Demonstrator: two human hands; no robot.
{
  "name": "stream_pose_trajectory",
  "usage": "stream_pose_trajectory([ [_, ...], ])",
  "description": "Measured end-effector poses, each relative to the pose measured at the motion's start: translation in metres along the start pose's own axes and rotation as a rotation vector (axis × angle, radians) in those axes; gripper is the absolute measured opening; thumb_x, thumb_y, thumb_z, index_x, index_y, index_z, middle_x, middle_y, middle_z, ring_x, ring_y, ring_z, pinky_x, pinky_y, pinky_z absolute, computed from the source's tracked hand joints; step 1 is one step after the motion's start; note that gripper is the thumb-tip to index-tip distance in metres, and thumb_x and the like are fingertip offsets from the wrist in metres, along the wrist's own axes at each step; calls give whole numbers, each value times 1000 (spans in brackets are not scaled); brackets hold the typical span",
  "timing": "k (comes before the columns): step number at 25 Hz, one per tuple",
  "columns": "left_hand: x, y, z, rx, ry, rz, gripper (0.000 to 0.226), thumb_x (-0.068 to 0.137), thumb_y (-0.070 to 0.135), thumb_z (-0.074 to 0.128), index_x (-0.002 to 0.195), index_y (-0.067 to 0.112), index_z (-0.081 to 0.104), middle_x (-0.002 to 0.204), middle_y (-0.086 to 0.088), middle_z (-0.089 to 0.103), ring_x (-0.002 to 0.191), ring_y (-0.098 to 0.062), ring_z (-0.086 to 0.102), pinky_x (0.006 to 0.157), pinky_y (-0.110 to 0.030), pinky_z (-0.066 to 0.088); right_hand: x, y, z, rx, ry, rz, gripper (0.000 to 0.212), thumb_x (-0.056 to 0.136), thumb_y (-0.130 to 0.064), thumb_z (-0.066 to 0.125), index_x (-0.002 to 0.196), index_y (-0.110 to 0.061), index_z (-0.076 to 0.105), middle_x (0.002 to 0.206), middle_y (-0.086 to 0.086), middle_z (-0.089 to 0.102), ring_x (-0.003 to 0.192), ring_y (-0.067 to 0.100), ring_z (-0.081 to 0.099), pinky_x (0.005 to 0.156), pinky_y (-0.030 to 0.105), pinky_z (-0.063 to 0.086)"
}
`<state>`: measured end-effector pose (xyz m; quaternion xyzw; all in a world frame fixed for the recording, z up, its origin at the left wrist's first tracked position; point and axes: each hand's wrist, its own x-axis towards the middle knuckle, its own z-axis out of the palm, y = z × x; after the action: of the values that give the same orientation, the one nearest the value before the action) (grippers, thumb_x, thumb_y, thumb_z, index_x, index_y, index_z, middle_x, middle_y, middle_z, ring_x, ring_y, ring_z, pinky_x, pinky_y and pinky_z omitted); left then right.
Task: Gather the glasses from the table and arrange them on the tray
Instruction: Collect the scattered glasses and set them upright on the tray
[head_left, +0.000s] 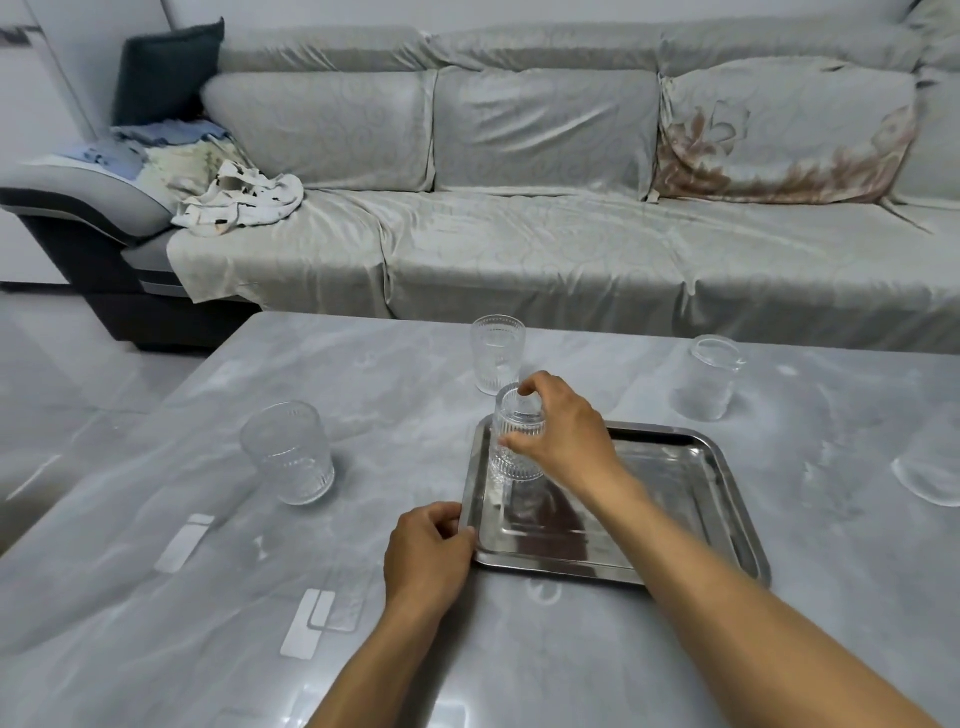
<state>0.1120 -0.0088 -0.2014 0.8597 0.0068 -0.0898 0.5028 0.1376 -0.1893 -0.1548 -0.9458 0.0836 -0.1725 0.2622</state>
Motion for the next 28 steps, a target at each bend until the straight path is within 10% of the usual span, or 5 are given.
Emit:
stream_pose_trajectory([
  [6,-9,11,-11,45,-49,19,14,77,20,69,86,29,73,78,4,73,76,-16,67,75,-37,57,-9,0,-1,66,-59,0,71,72,-36,79,130,-22,41,143,2,44,121,25,53,97,40,46],
  [12,51,15,-125,477,617,174,88,63,41,78,138,27,35,145,-11,40,127,-37,40,97,-54,39,-93,-12,-17,268,240,14,47,80,-17,71,124,-16,53,133,2,52,125,22,49,103,32,39],
  [16,76,-26,-146,151,343,-149,79,56,51,84,116,11,52,123,-14,62,101,-33,58,86,-44,48,-131,-24,-25,350,112,54,40,80,-7,69,117,-16,58,119,-4,58,111,14,56,96,34,46],
  [24,69,-4,-136,-100,352,-3,86,56,32,90,126,27,40,125,-5,58,100,-25,56,87,-41,49,-131,-31,-44,392,40,216,23,82,-13,69,104,-19,63,99,-8,68,91,11,63,82,27,49],
  [28,12,45,-99,-239,106,362,77,53,32,90,115,36,44,113,12,61,100,-6,63,77,-17,52,-121,-51,-46,1164,-99,557,28,86,-36,67,102,-13,65,86,13,76,71,25,67,66,33,55],
])
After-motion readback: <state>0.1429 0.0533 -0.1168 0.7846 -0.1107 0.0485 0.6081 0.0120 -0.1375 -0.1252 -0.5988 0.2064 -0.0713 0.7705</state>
